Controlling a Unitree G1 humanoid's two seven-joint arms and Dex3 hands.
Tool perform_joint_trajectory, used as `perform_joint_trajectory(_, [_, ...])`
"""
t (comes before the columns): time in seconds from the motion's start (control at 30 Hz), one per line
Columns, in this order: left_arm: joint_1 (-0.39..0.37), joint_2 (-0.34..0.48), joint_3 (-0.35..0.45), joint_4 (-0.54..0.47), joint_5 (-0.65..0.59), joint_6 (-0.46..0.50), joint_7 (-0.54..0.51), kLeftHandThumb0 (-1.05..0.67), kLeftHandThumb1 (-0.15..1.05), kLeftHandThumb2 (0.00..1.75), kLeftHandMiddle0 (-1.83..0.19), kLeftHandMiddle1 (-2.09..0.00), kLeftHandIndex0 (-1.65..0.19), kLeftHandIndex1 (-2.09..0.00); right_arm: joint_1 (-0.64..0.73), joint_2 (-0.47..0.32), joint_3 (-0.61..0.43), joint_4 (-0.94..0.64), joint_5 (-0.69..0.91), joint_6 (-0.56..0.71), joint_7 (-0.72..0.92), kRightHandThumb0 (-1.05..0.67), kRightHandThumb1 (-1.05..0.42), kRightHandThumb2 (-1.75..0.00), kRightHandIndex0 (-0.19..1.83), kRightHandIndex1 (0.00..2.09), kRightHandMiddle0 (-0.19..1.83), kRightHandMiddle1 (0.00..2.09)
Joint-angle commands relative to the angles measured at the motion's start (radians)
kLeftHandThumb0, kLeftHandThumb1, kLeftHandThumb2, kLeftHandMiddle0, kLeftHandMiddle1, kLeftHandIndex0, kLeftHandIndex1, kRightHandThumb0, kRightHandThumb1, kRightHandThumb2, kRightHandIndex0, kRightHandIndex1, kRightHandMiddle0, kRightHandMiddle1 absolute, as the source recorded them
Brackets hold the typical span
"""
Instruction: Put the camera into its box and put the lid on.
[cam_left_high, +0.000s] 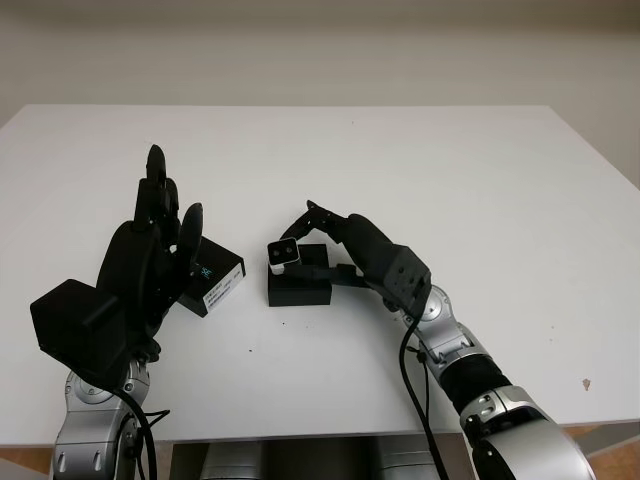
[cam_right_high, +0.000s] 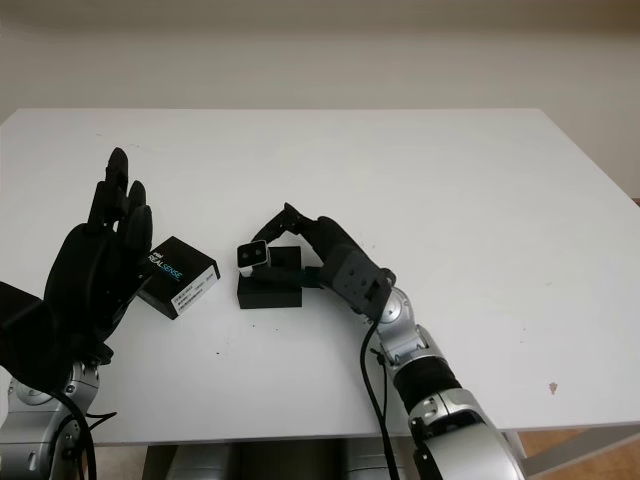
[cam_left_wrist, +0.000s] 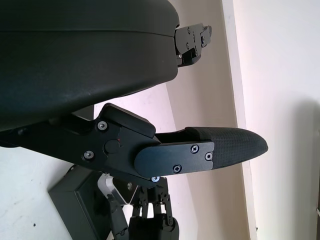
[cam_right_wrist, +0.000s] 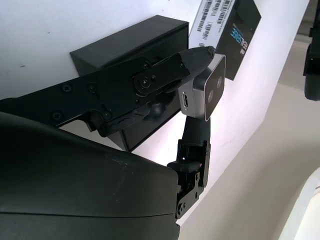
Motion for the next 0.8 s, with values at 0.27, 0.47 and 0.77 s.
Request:
perform_joint_trajectory(0.27, [0.015, 0.006, 0.004, -0.003, -0.002, -0.015, -0.009, -0.82, 1.05, 0.54, 0.19, 0.0, 0.19, 0.0, 0.026, 0.007, -0.01, -0.011, -0.002, -0.017, -0.063, -0.51, -1.05, -0.16, 0.01, 0.06, 0.32, 1.57])
perform_joint_trajectory(0.47, [0.016, 0.008, 0.003, 0.0, -0.002, -0.018, -0.016, -0.82, 1.05, 0.54, 0.19, 0.0, 0.19, 0.0, 0.031, 0.007, -0.024, -0.02, 0.011, -0.016, -0.084, -0.52, -1.05, -0.17, 0.02, 0.06, 0.31, 1.6])
perform_joint_trajectory(0.77, [0.016, 0.009, 0.004, -0.006, -0.012, 0.009, -0.024, -0.83, 1.05, 0.55, 0.19, 0.0, 0.19, 0.0, 0.045, 0.001, -0.048, -0.046, 0.029, -0.007, -0.081, -0.51, -1.05, -0.15, 0.02, 0.05, 0.3, 1.6])
